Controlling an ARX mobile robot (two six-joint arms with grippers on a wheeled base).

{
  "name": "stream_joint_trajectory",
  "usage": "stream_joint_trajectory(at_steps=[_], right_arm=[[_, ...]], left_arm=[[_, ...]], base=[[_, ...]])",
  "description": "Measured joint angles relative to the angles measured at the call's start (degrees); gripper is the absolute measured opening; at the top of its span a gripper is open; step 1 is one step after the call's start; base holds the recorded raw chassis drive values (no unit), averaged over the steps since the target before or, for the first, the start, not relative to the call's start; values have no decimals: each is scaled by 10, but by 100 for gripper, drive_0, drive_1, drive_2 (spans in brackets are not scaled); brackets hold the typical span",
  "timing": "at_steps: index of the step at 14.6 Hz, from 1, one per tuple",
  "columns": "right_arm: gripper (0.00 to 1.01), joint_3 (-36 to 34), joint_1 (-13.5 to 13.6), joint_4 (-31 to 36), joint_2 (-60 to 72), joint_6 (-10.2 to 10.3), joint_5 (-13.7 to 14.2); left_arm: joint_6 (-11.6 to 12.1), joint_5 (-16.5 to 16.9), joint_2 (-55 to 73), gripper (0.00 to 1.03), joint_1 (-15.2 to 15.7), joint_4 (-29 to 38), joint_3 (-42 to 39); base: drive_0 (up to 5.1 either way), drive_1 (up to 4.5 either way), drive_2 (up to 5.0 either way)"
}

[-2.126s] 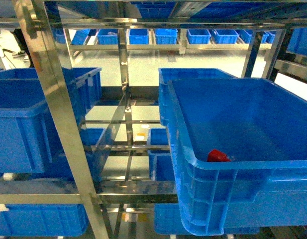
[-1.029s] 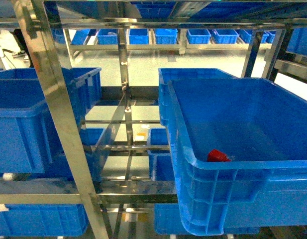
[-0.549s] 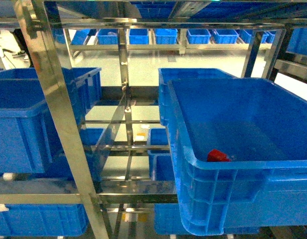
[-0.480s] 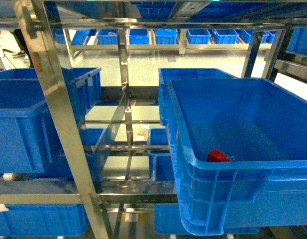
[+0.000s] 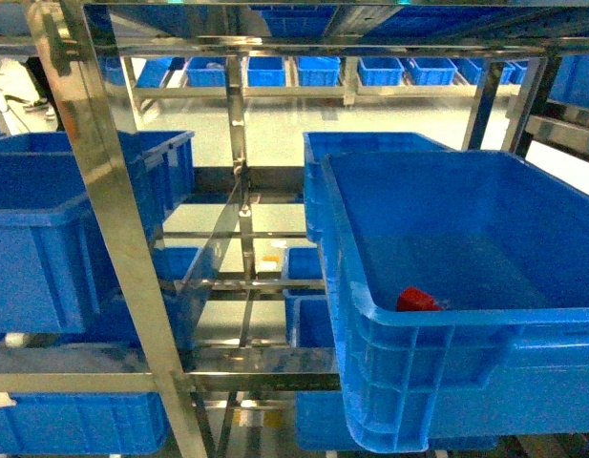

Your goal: Pick red block from blue box to shelf

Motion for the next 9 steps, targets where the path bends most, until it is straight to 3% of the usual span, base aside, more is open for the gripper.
stream_joint_trajectory(at_steps=[2,5,7,9], right_arm=[[6,0,0,0,0,0,0],[31,0,0,0,0,0,0],[61,0,0,0,0,0,0],[82,0,0,0,0,0,0]], left_arm=[[0,0,0,98,0,0,0],[0,0,0,98,0,0,0],[0,0,0,98,0,0,0],[0,0,0,98,0,0,0]], base=[[0,0,0],[0,0,0],[0,0,0],[0,0,0]])
